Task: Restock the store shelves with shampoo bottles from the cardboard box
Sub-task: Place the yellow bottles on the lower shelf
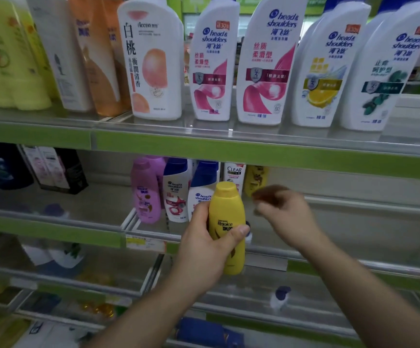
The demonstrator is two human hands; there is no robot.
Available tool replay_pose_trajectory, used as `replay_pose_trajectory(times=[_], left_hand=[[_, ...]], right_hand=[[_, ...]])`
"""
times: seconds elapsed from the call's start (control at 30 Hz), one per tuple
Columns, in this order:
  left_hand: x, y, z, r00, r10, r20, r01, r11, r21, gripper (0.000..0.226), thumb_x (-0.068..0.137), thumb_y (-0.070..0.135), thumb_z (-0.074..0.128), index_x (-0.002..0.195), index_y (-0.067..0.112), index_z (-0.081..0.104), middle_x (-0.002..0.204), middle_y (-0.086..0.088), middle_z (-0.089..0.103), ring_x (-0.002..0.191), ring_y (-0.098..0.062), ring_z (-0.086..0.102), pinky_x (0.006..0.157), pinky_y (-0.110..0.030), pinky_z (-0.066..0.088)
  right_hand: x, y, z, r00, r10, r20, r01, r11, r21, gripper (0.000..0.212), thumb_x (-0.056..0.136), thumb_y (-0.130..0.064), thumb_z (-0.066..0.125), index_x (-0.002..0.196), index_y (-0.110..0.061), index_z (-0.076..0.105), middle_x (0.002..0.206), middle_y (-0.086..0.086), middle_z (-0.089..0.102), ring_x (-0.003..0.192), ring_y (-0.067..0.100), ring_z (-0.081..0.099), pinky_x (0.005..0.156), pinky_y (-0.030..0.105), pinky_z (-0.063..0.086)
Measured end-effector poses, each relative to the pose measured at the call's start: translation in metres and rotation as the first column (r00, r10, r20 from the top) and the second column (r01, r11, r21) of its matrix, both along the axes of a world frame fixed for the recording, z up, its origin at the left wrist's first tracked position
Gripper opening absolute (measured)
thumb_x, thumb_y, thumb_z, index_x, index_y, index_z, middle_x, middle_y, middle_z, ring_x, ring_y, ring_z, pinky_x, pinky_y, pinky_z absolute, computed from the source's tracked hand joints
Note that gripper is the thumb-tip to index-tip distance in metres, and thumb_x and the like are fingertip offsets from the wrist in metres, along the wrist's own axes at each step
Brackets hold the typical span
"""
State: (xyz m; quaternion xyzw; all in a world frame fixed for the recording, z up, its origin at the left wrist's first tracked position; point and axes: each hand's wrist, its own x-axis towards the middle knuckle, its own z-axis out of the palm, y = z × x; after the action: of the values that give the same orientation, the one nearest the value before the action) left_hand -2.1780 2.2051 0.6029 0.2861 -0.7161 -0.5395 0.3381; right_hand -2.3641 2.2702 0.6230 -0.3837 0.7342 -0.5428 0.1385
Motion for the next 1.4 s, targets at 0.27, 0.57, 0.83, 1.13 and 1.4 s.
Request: replay_pose_trajectory(times=[0.27, 0.57, 0.83, 1.13, 1.4], left_hand=[[-0.021, 0.017, 0.004, 0.999, -0.044, -0.024, 0.043, 0.997, -0.067, 0.049, 0.073, 0.061, 0.075, 0.112, 0.047, 0.048, 0.101, 0.011, 0.063, 0.093, -0.007, 0.064, 0.074, -0.035, 0.058], [-0.008, 0.030, -0.019, 0.996, -0.012, 0.085, 0.019, 0.997, -0.077, 0.054, 0.074, 0.069, 0.065, 0.118, 0.068, 0.034, 0.111, 0.035, 0.054, 0.104, 0.016, 0.052, 0.082, -0.021, 0.049], [0.038, 0.039, -0.070, 0.985, -0.025, 0.172, 0.010, 0.996, 0.088, 0.059, 0.083, 0.034, 0.078, 0.123, 0.055, 0.041, 0.092, 0.022, 0.063, 0.087, 0.004, 0.063, 0.076, -0.021, 0.047], [0.079, 0.029, -0.104, 0.956, -0.030, 0.290, -0.016, 0.988, 0.154, 0.053, 0.078, 0.019, 0.082, 0.117, 0.042, 0.054, 0.085, 0.001, 0.071, 0.077, -0.010, 0.069, 0.083, -0.028, 0.054], [0.101, 0.024, -0.130, 0.922, -0.097, 0.374, 0.008, 0.973, 0.231, 0.047, 0.082, 0.023, 0.081, 0.118, 0.037, 0.053, 0.091, -0.003, 0.071, 0.078, -0.010, 0.070, 0.084, -0.026, 0.055]], right_hand=[[0.060, 0.059, -0.019, 0.993, 0.114, 0.005, -0.114, 0.993, 0.026, 0.028, 0.069, -0.037, 0.077, 0.095, -0.029, 0.071, 0.081, -0.002, 0.071, 0.079, 0.015, 0.067, 0.070, 0.030, 0.059], [0.001, 0.043, -0.019, 0.986, 0.081, 0.143, -0.075, 0.996, -0.052, 0.021, 0.082, -0.010, 0.080, 0.099, -0.020, 0.071, 0.090, -0.002, 0.079, 0.075, 0.005, 0.072, 0.062, 0.016, 0.053], [-0.056, -0.015, -0.041, 0.986, -0.132, 0.101, 0.129, 0.991, 0.035, 0.021, 0.087, -0.013, 0.075, 0.105, -0.021, 0.068, 0.096, -0.003, 0.072, 0.081, 0.009, 0.066, 0.065, 0.022, 0.050], [-0.075, -0.051, -0.053, 0.973, -0.142, -0.182, 0.182, 0.958, 0.223, 0.034, 0.093, -0.033, 0.069, 0.121, -0.015, 0.063, 0.112, 0.002, 0.071, 0.100, 0.024, 0.066, 0.082, 0.032, 0.050], [-0.070, -0.064, -0.052, 0.954, -0.171, -0.248, 0.242, 0.926, 0.289, 0.032, 0.096, -0.034, 0.060, 0.123, -0.017, 0.055, 0.114, 0.007, 0.069, 0.086, 0.023, 0.056, 0.073, 0.031, 0.041]])
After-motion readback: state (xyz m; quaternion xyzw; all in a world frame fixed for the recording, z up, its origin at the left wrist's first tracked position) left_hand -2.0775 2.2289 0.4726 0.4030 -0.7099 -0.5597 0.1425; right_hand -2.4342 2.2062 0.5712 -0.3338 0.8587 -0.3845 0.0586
